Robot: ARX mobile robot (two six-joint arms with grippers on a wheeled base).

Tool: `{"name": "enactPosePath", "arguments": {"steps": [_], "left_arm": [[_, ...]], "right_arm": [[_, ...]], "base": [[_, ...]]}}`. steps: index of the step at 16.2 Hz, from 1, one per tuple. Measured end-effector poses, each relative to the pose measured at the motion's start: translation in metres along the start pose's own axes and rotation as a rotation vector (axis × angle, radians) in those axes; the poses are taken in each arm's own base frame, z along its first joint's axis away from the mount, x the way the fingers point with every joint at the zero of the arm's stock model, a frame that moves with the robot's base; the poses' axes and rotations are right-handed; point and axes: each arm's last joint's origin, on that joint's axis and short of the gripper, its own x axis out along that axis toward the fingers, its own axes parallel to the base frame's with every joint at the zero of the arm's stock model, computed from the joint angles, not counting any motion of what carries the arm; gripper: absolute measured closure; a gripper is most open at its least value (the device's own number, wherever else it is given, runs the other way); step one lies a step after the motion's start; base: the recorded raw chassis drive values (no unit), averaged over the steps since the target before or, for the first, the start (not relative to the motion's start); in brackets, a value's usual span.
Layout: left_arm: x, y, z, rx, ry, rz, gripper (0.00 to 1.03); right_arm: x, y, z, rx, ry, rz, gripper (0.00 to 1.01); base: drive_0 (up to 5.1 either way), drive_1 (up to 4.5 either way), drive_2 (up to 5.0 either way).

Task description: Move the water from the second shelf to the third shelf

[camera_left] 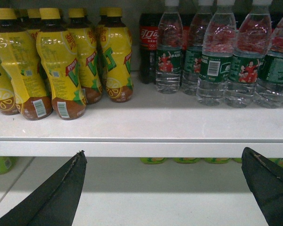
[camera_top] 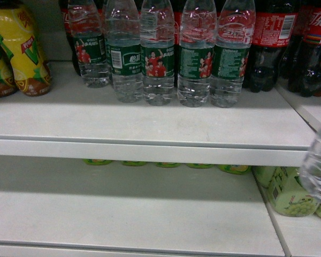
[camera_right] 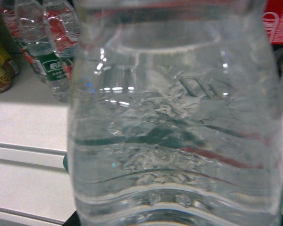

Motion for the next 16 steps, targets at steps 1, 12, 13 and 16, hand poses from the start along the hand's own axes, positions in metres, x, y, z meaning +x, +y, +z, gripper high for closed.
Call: {"name": "enactPosePath", "arguments": {"steps": [1, 12, 13, 16], "left_arm": [[0.000, 0.000, 0.000, 0.000, 0.000, 0.000, 0.05], [0.000, 0.000, 0.000, 0.000, 0.000, 0.000, 0.05], [0.000, 0.000, 0.000, 0.000, 0.000, 0.000, 0.05], [0.000, 0.000, 0.000, 0.000, 0.000, 0.000, 0.05]], "right_arm": [[-0.018, -0.012, 0.005, 0.014, -0.018, -0.031, 0.58], [-0.087, -0.015, 0.029, 0.072, -0.127, 0.028, 0.58], [-0.087, -0.013, 0.029, 0.070, -0.119, 0.047, 0.58], [-0.087, -0.013, 0.028, 0.070, -0.102, 0.044, 0.58]], "base": [[0.0, 0.00, 0.0], [0.0, 0.00, 0.0], [0.0, 0.00, 0.0], [0.0, 0.00, 0.0]]}}
